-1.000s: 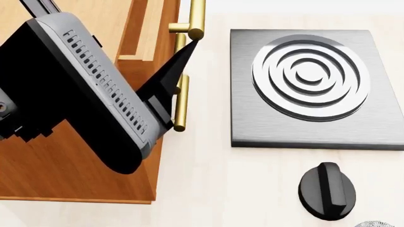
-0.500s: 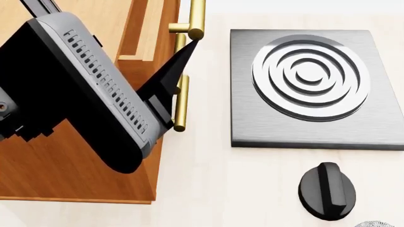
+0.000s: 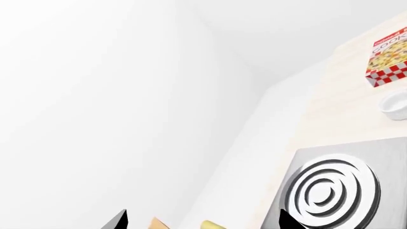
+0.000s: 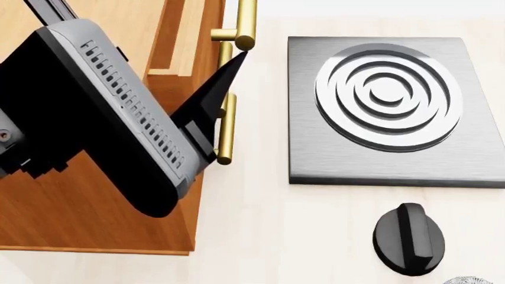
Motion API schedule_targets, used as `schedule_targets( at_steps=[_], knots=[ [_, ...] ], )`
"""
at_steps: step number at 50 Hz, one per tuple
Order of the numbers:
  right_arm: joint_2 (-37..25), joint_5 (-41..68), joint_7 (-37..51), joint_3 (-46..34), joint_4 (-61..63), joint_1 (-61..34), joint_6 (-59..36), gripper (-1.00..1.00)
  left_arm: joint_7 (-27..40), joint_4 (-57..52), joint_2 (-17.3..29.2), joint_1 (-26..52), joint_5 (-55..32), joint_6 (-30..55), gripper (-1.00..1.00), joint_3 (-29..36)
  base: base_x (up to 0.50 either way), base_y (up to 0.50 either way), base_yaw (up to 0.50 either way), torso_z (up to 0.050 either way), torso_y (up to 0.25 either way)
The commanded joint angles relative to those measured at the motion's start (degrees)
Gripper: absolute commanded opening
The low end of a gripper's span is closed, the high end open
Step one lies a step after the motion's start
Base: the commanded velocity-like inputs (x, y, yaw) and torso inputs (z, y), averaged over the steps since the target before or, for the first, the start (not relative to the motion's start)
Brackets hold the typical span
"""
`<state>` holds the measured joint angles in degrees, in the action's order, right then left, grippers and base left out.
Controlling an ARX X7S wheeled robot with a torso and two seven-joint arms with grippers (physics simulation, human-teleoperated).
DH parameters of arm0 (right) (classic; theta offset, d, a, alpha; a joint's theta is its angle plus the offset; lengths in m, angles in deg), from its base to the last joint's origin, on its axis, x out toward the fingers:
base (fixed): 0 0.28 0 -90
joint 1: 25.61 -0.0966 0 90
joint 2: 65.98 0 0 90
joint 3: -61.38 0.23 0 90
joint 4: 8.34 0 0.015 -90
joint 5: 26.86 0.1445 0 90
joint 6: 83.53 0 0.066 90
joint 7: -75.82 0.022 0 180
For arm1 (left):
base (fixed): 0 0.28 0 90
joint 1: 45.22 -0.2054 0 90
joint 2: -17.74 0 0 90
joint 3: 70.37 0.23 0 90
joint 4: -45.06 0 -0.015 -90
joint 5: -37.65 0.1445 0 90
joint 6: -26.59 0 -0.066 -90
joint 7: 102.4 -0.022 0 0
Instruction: Pick the akita bowl on the wooden cabinet and place it on the plate.
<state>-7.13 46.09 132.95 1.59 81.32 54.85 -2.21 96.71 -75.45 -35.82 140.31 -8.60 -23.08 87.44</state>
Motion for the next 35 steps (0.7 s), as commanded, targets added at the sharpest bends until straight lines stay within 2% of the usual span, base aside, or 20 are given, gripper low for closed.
schedule_targets(
  at_steps=[1,35],
  knots=[
    [-0.31,-0.70,-0.58,0.26,-0.84,-0.42,0.03,-1.00,-0.08,0.11,-0.04,-0.36,0.35,-0.19,1.00,0.20,0.00,0.00,0.00,0.000,0.000],
    [-3.49,-1.44,-0.65,-1.64,-4.67,-3.98,-2.18,-1.00,-0.05,0.30,-0.19,-0.95,0.88,-0.39,1.00,0.30,0.00,0.00,0.00,0.000,0.000]
  ],
)
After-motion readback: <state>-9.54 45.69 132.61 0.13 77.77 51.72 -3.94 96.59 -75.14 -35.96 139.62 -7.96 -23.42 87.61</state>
